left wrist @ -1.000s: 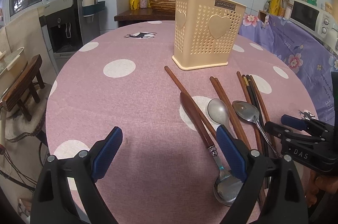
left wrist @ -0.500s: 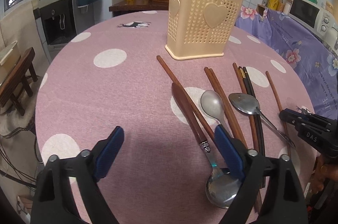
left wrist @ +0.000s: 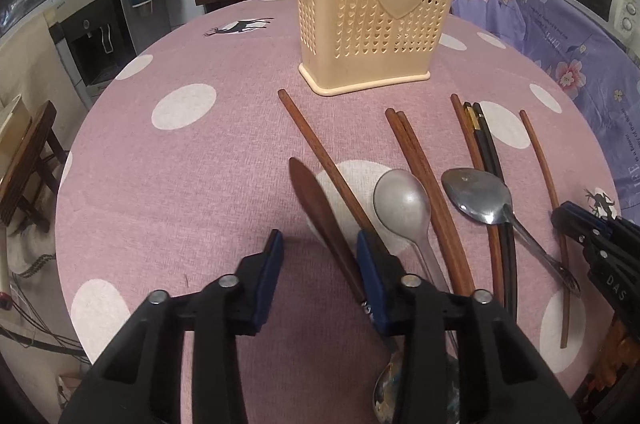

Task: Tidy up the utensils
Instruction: 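Close the left tool on the wooden-handled spoon while the right tool grasps the wooden chopstick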

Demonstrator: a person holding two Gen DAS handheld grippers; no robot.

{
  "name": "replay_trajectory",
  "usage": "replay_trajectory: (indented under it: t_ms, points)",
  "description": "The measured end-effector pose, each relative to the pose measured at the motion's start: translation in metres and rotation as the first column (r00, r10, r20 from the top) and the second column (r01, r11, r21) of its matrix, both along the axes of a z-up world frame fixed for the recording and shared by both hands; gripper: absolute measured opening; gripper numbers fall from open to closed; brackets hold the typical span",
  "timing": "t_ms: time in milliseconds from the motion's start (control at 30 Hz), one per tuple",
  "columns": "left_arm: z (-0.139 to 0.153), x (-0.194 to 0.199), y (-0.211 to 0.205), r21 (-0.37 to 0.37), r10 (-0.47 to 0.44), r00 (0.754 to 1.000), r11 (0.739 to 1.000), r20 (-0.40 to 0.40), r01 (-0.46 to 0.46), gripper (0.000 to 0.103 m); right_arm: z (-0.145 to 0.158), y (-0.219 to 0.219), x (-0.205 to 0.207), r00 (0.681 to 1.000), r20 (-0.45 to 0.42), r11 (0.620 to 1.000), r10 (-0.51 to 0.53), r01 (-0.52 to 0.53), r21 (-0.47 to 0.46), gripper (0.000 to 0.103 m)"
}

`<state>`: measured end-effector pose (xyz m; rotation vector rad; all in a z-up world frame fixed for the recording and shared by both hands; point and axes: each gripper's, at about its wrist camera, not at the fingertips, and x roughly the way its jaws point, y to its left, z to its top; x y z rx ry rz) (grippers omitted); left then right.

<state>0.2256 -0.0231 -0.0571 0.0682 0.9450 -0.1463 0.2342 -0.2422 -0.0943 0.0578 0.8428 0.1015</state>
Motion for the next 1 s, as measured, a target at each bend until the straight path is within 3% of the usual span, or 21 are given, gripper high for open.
replay_trajectory:
  t_ms: [267, 333, 700, 833, 1000]
  points:
    - [0.002, 0.023, 0.003, -0.061, 0.004, 0.999, 0.998, -0.049, -0.007, 0.027, 0.000, 0.002, 0.002, 1.000, 0.004, 1.000, 0.000, 0.000, 0.011, 0.018]
    - [0.002, 0.024, 0.001, -0.054, 0.003, 0.999, 0.999, -0.053, -0.006, 0.021, 0.000, 0.003, 0.002, 1.000, 0.004, 1.000, 0.003, -0.003, 0.013, 0.021]
    - [0.001, 0.026, -0.007, -0.006, -0.078, 0.996, 0.997, -0.047, 0.078, 0.018, 0.001, 0.004, 0.004, 1.000, -0.005, 1.000, 0.008, -0.008, 0.029, 0.031]
    - [0.001, 0.030, -0.001, 0.016, -0.092, 0.994, 0.995, -0.058, 0.094, 0.017, 0.006, -0.009, 0.009, 0.999, 0.002, 0.998, -0.037, 0.037, 0.047, 0.038]
    - [0.000, 0.032, 0.000, 0.020, -0.081, 0.996, 0.996, -0.048, 0.082, 0.017, 0.011, -0.032, 0.036, 0.993, -0.019, 0.988, -0.118, 0.119, 0.095, 0.038]
